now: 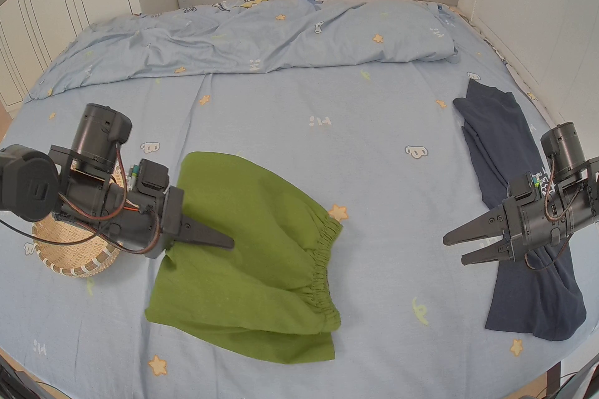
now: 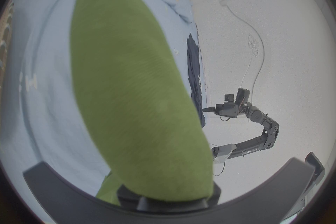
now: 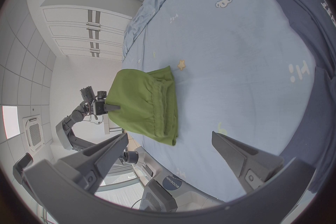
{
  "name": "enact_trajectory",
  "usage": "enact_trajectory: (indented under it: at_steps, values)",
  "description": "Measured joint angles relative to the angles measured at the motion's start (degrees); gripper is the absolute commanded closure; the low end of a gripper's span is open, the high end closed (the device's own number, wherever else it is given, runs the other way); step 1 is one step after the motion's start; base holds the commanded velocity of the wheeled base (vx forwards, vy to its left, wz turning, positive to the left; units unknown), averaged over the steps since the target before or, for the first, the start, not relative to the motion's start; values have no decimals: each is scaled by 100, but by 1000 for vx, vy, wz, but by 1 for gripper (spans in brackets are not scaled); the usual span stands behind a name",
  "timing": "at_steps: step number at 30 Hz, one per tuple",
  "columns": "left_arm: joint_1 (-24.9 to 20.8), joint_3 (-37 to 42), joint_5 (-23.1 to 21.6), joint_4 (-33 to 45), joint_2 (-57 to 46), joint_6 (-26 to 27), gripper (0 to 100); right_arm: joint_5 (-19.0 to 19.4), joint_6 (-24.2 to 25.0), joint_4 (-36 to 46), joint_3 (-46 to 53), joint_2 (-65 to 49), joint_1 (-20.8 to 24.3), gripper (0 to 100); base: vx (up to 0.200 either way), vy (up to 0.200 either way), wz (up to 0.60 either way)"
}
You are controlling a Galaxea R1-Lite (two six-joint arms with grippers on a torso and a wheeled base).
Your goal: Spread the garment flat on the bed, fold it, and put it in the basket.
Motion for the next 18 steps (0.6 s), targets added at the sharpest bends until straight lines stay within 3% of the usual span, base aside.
enact_trajectory:
  at_steps: [7, 18]
  values:
    - [179, -99, -2, 40, -219, 0, 100, -6, -2, 16, -18, -39, 46, 0, 0, 200, 0]
    - [-80, 10, 60, 32, -256, -4, 100, -9, -4, 13, -13, -50, 68, 0, 0, 182, 0]
